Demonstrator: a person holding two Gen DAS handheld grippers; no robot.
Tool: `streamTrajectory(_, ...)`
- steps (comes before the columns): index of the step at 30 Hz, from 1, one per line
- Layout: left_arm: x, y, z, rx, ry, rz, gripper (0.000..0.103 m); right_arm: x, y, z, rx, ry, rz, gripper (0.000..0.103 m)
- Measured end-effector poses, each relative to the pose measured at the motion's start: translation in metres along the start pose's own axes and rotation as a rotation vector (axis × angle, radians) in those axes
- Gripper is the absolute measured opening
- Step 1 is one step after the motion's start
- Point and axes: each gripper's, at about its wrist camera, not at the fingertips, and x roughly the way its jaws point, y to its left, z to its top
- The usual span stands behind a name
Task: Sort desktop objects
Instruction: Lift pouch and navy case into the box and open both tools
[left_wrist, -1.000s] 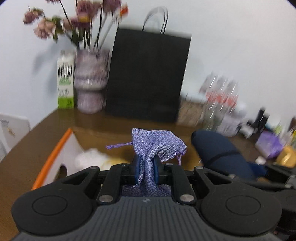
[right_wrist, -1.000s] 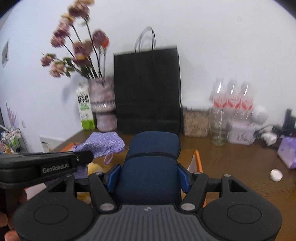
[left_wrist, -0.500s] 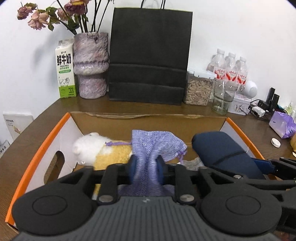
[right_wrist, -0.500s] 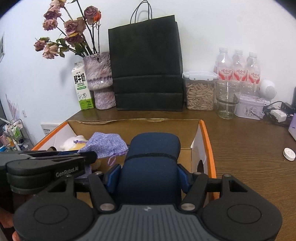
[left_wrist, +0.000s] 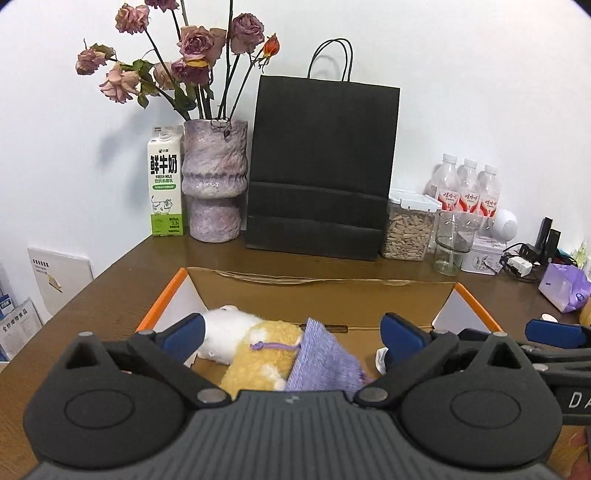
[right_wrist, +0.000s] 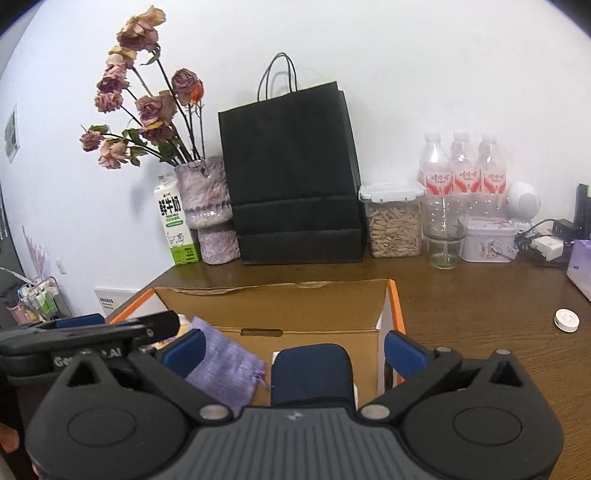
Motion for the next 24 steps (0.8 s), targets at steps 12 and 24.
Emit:
streamTrajectory(12,-0.017,0.0,0.002,0.001,-0.053,-0.001,0.103,-0.014,0.004,0.004,-0.012,-0.043,-0.004,0.103)
streamTrajectory(24,-0.072,0.002,0.012,0.011,-0.199,-0.001,0.103,-0.062,0.022,0.012,-0.076,-0.151,-0.003,0.103)
